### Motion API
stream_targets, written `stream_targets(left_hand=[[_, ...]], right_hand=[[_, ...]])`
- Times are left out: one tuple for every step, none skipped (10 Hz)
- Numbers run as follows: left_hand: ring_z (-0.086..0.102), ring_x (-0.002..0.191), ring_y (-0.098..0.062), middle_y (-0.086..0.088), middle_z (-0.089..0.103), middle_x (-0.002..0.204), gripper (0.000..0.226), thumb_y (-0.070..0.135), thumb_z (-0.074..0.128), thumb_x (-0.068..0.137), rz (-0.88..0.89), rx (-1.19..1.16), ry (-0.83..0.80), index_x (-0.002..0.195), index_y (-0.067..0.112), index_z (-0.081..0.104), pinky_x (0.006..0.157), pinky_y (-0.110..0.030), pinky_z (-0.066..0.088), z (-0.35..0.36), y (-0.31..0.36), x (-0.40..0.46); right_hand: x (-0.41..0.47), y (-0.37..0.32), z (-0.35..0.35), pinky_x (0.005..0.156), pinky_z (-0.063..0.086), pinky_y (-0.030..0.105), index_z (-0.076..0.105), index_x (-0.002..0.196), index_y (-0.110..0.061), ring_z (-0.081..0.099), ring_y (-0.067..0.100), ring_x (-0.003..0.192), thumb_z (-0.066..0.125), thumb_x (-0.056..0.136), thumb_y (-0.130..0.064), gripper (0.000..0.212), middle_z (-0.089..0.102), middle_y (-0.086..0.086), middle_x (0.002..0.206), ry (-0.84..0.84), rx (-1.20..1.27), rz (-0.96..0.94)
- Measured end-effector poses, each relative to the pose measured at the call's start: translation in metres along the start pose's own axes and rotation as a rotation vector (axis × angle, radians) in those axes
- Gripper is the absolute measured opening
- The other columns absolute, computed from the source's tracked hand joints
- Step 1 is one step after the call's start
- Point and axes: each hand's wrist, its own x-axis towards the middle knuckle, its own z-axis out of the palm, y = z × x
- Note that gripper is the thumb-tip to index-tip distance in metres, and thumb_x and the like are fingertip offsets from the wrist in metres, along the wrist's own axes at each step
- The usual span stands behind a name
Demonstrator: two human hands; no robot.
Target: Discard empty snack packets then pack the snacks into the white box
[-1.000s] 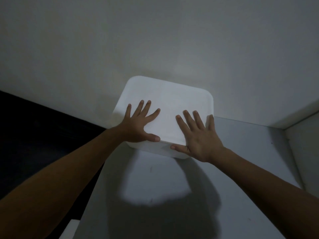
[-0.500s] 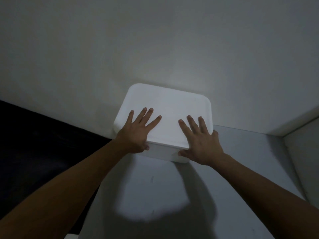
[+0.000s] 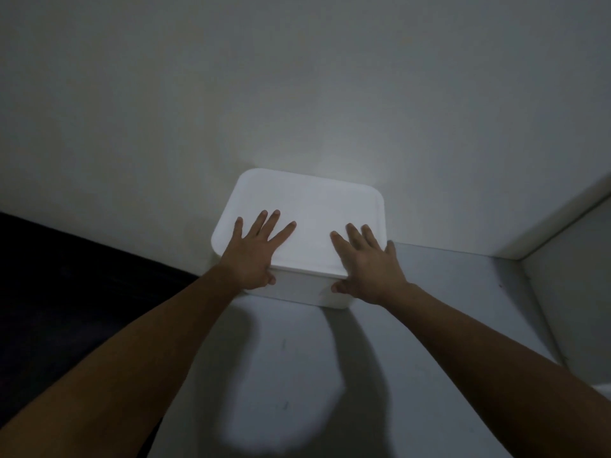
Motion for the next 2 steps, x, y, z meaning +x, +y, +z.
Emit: stream_targets(left_hand=[[-0.010, 0.147, -0.033, -0.010, -0.014, 0.159, 0.124, 0.047, 0.078, 0.068, -0.061, 0.016, -0.037, 0.148, 0.028, -0.015, 0.115, -0.060, 0.007, -0.007, 0.016, -0.005], [-0.008, 0.147, -0.034, -0.013, -0.011, 0.159, 0.125, 0.059, 0.075, 0.065, -0.058, 0.013, -0.074, 0.150, 0.023, -0.010, 0.115, -0.060, 0.006, -0.017, 0.036, -0.007]], right_hand=[[-0.019, 0.005, -0.004, 0.112, 0.018, 0.063, 0.011, 0.149, -0.023, 0.003, 0.033, 0.149, 0.070, 0.080, -0.048, 0.095, 0.003, 0.009, 0.161, 0.029, 0.022, -0.009], [-0.039, 0.023, -0.002, 0.116, 0.017, 0.057, 0.010, 0.152, -0.022, 0.003, 0.030, 0.150, 0.071, 0.081, -0.047, 0.097, 0.001, 0.008, 0.163, 0.036, 0.078, 0.021]])
